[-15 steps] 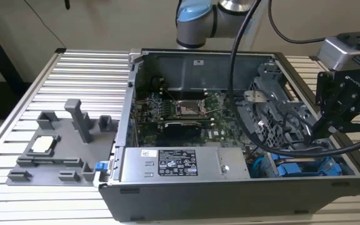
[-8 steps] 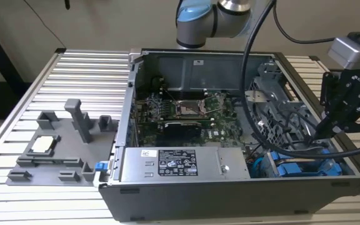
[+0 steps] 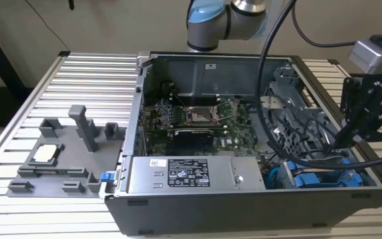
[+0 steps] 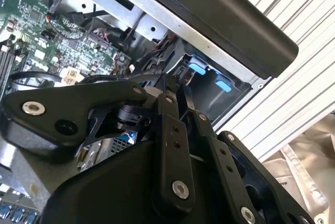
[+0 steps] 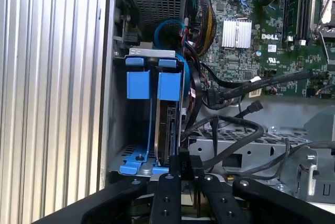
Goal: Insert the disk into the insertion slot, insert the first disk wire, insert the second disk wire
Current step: 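Insert the first disk wire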
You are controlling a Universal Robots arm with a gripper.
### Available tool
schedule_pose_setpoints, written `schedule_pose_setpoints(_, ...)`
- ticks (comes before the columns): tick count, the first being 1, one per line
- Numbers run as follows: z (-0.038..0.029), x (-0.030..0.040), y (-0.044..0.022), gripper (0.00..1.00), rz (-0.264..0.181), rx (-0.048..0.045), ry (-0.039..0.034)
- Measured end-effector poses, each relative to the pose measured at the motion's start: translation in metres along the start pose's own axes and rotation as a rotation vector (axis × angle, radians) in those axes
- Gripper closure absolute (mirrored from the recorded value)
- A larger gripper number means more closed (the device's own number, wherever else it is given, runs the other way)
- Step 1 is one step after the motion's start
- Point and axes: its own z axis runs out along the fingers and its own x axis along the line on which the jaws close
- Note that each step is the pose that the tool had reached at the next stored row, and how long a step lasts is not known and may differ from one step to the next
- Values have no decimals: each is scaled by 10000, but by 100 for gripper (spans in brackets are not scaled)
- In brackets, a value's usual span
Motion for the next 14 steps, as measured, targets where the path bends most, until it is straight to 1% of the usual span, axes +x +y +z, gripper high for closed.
schedule_pose_setpoints(10, 34, 66, 2, 81, 324, -76, -17)
schedule_pose_setpoints(14, 50, 89, 2, 81, 437, -147, -27)
